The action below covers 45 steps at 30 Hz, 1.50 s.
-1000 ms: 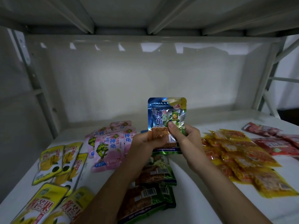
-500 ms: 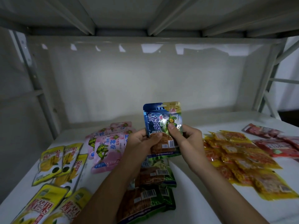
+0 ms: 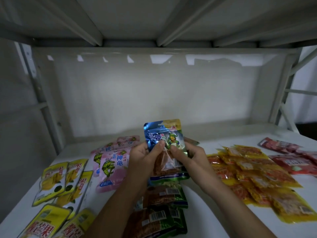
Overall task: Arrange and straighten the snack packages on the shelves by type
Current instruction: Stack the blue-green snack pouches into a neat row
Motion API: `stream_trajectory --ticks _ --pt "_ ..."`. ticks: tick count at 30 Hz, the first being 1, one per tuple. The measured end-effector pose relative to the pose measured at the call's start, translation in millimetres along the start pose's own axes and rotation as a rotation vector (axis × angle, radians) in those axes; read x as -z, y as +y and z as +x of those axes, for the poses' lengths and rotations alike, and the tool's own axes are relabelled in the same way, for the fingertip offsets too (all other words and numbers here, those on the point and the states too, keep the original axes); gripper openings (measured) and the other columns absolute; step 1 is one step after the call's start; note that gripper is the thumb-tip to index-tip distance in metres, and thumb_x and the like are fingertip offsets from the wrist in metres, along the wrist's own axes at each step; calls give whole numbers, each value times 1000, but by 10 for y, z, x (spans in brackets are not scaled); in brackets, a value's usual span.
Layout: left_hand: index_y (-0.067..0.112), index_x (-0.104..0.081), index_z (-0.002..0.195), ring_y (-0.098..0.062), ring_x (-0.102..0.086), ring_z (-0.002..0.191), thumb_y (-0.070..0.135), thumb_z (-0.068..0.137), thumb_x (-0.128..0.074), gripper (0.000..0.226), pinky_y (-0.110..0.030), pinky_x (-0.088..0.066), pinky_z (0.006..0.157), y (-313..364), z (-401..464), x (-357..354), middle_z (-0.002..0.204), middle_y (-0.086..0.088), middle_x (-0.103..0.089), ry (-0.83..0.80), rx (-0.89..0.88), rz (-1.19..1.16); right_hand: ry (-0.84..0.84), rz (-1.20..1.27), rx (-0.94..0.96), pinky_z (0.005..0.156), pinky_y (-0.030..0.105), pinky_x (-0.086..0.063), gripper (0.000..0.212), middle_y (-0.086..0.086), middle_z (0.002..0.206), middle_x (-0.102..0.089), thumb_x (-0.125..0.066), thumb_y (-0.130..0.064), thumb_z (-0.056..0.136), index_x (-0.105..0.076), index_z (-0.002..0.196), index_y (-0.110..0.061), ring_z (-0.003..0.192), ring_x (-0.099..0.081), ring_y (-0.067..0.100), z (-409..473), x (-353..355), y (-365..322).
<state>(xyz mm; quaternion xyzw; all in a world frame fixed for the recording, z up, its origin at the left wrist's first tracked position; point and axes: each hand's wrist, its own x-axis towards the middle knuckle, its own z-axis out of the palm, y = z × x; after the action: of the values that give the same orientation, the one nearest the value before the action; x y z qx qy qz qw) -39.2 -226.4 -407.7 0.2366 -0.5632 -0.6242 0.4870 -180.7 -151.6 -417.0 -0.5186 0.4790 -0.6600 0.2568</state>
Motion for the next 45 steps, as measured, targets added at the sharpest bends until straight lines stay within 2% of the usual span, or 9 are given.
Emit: stream_trajectory --ticks 5,10,15,19,24,29,33,38,45 --pt "7 -78 105 -36 -76 87 19 94 -71 18 -48 -63 79 4 4 6 101 -20 -79 -15 17 -61 -2 -85 33 65 26 -54 27 4 76 -78 -72 -33 90 -77 83 -7 67 -73 14 -6 4 25" --pt "11 -80 100 -42 -75 96 23 98 -70 16 -55 -61 87 -29 39 31 102 -19 -79 26 -25 -17 10 -138 28 57 43 -53 54 13 72 -75 -76 -55 89 -72 77 -3 61 -69 38 -4 5 74" --pt "12 -79 101 -27 -77 92 24 97 -69 16 -45 -62 85 -45 13 -2 98 -9 -81 11 -79 83 126 -170 69 52 30 -25 72 10 50 -28 -64 -58 98 -34 52 -13 48 -28 18 19 -7 62" --pt "14 -76 114 -29 -77 99 28 91 -73 26 -48 -62 90 -33 0 7 105 -7 -81 -82 -29 97 173 -153 118 59 51 -44 79 39 74 -52 -55 -64 98 -56 83 14 59 -50 40 34 -22 83" --pt "16 -78 105 -31 -77 94 27 86 -78 22 -47 -62 90 -79 10 -13 99 -8 -81 -225 0 249 352 -148 164 58 40 -44 56 28 69 -58 -60 -47 104 -61 84 6 59 -52 33 63 92 57" --pt "16 -75 88 -11 -74 74 15 98 -69 12 -23 -57 68 -104 -30 -6 79 4 -78 -291 -102 421 397 -95 82 66 56 -57 56 32 81 -68 -63 -49 101 -69 89 6 76 -66 53 95 120 74" --pt "6 -77 92 -20 -75 74 13 100 -65 16 -30 -59 66 -88 -36 -5 84 -8 -79 -214 -66 300 325 -72 35 64 42 -49 64 41 85 -63 -65 -54 98 -64 89 9 65 -62 38 109 122 91" --pt "-2 -73 81 -29 -69 70 8 98 -64 22 -34 -53 68 -116 33 99 82 -24 -74 -121 -10 308 295 -89 -74 84 48 -61 7 3 95 -79 -66 -17 101 -71 103 -23 92 -76 27 119 80 159" --pt "21 -66 110 -18 -63 78 38 91 -62 26 -31 -49 71 -256 173 250 80 2 -66 120 -101 559 178 -284 -199 83 53 -62 32 3 101 -75 -70 -8 96 -61 112 -34 87 -75 22 81 76 261"
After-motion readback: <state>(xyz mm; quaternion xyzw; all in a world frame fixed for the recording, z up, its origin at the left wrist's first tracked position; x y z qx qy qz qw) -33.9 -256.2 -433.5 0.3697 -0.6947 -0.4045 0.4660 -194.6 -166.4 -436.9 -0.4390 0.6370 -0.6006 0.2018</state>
